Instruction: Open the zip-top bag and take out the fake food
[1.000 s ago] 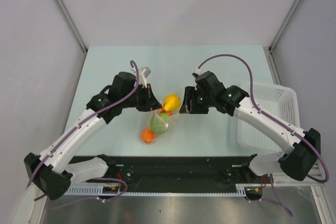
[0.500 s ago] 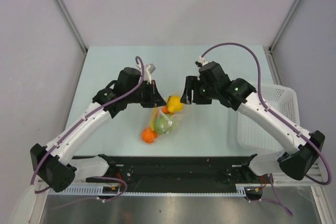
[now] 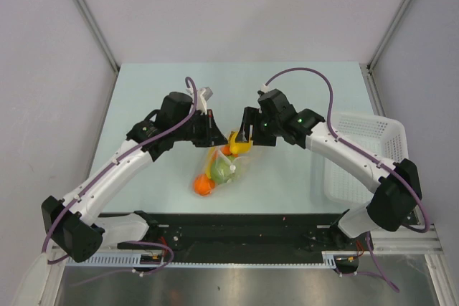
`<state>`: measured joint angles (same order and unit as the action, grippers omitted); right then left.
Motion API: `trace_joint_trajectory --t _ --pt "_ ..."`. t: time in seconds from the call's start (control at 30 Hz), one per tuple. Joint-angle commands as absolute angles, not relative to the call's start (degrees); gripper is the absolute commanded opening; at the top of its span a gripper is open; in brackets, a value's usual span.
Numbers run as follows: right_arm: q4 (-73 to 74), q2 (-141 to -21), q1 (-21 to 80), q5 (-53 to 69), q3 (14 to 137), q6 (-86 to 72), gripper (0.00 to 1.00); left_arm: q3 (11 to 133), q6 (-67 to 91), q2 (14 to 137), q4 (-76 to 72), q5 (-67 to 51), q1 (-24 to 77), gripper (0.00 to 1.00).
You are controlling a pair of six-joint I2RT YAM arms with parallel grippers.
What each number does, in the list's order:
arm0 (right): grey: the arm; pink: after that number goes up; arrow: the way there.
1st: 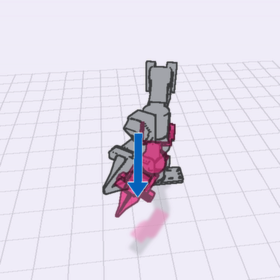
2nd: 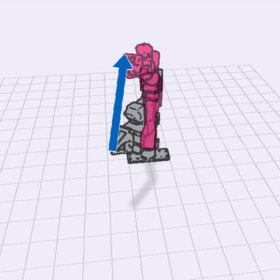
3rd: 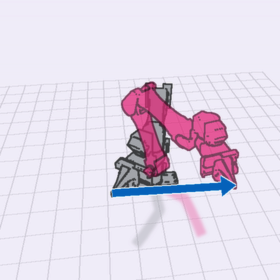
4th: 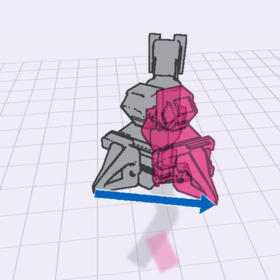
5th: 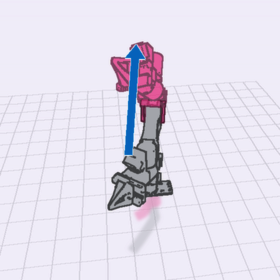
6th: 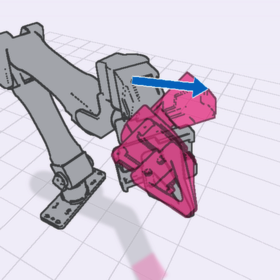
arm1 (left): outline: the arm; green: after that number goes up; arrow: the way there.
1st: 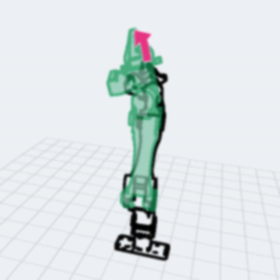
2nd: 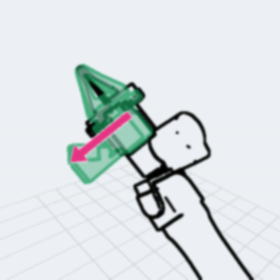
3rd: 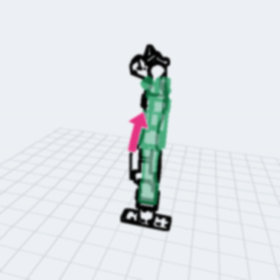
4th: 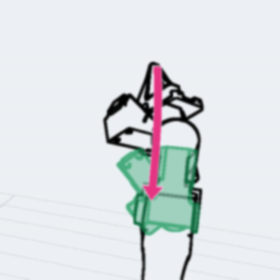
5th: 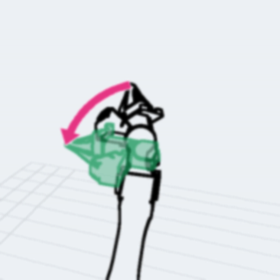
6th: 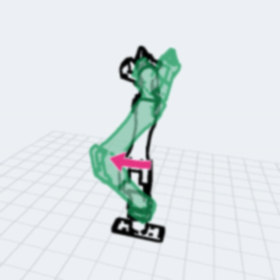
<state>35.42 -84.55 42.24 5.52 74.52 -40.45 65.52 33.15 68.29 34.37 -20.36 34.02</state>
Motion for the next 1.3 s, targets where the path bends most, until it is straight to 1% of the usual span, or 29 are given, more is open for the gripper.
trace_joint_trajectory --t 0.0,0.13,0.33,0.47,0.6,0.73,0.83,0.9,1.03,1.07,1.1,1.13,1.17,1.27 --pt "31.12 -85.78 42.01 5.8 74.01 -41.75 0.75 67.24 34.54 66.88 31.29 -22.15 34.1 0.0" --pt "28.05 -86.22 42.01 6.24 71.72 -42.54 0.79 67.24 35.06 66.89 31.2 -22.59 34.1 0.0" --pt "24.26 -87.89 42.19 3.26 69.7 -42.72 0.8 66.45 35.86 66.18 30.67 -22.85 34.1 0.0" --pt "19.26 -89.03 42.62 2.38 67.86 -42.37 0.82 65.83 36.04 65.74 30.41 -23.03 34.19 0.0" --pt "19.95 -92.18 43.33 0.09 68.46 -41.4 0.89 64.34 36.65 65.39 29.88 -23.29 34.1 0.0" --pt "16.19 -94.48 43.42 1.75 68.03 -42.63 0.88 63.28 37.09 64.95 29.45 -23.55 34.1 0.0" --pt "16.17 -97.37 44.03 2.46 69.34 -42.28 0.87 63.46 37.18 65.04 29.53 -23.64 34.1 0.0" --pt "15.82 -97.65 44.03 3.16 69.52 -41.58 0.82 63.63 37.09 65.13 29.79 -23.56 34.1 0.0" --pt "11.61 -95.9 44.12 5.09 67.77 -39.55 0.57 63.72 36.74 64.86 30.23 -23.2 34.1 0.0" --pt "11.08 -95.63 44.03 5.62 67.42 -39.29 0.54 63.72 36.65 64.86 30.23 -23.12 34.1 0.0" --pt "10.38 -95.45 44.03 6.32 67.33 -39.11 0.49 63.63 36.56 64.6 30.58 -23.12 34.1 0.0" --pt "10.37 -95.1 43.95 7.55 67.41 -38.85 0.36 63.63 36.39 64.6 30.76 -22.77 34.1 0.0" --pt "10.72 -94.75 43.95 7.65 67.5 -38.76 0.31 63.63 36.3 64.6 30.85 -22.68 34.19 0.0" --pt "11.6 -92.74 44.38 7.3 66.97 -37.88 0.24 63.63 36.04 64.42 31.2 -22.32 34.1 0.0"
